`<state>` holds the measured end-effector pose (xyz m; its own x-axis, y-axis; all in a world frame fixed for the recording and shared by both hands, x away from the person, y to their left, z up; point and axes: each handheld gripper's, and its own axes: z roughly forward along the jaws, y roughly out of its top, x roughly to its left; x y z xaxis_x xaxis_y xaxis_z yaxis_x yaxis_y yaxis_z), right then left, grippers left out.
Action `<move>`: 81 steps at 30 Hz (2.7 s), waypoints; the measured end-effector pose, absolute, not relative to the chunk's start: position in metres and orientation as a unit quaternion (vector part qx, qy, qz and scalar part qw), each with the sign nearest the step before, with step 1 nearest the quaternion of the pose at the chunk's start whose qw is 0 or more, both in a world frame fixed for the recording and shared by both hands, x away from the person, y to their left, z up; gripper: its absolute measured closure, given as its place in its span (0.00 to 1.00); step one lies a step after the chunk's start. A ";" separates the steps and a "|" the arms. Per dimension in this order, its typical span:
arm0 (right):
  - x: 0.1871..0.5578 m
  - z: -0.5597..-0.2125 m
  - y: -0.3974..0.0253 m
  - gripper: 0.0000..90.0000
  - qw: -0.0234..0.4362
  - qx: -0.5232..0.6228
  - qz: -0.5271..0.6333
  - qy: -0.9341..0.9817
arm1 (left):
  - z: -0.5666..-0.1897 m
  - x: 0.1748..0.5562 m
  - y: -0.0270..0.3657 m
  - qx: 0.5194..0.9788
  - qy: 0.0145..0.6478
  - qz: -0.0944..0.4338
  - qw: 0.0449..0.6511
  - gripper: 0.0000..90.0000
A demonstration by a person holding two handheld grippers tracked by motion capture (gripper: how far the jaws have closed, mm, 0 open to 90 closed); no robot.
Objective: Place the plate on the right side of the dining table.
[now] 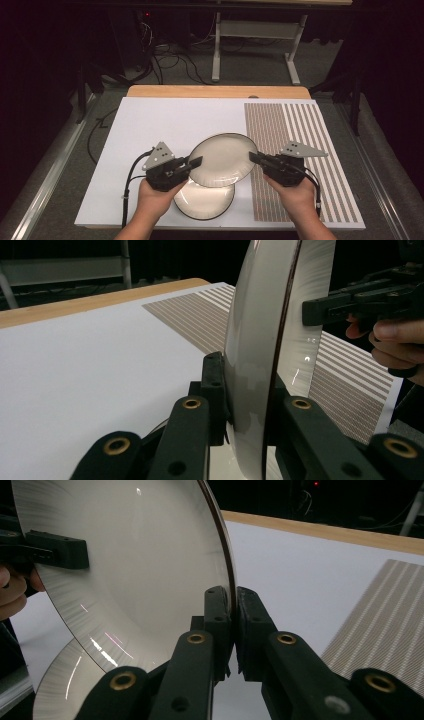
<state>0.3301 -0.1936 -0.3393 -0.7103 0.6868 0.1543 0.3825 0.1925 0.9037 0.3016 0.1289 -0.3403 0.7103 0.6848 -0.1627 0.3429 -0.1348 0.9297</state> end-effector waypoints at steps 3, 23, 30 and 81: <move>0.328 -0.339 -0.211 0.97 0.150 0.360 0.528 0.754 | -0.339 0.305 0.116 0.742 0.345 0.151 0.555 0.88; 0.322 -0.342 -0.298 0.97 0.185 0.416 0.522 0.721 | -0.338 0.342 0.027 0.769 0.318 0.112 0.543 0.87; 0.322 -0.348 -0.314 0.97 0.192 0.429 0.518 0.715 | -0.345 0.357 0.009 0.779 0.318 0.098 0.531 0.86; 0.335 -0.387 -0.372 0.98 0.220 0.505 0.468 0.691 | -0.386 0.412 -0.075 0.817 0.349 0.052 0.456 0.79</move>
<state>0.3349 -0.3724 -0.3871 -0.3935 0.9039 0.1679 0.4925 0.0530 0.8687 0.4121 -0.0754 -0.3860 0.7513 0.6173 -0.2333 0.5223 -0.3401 0.7820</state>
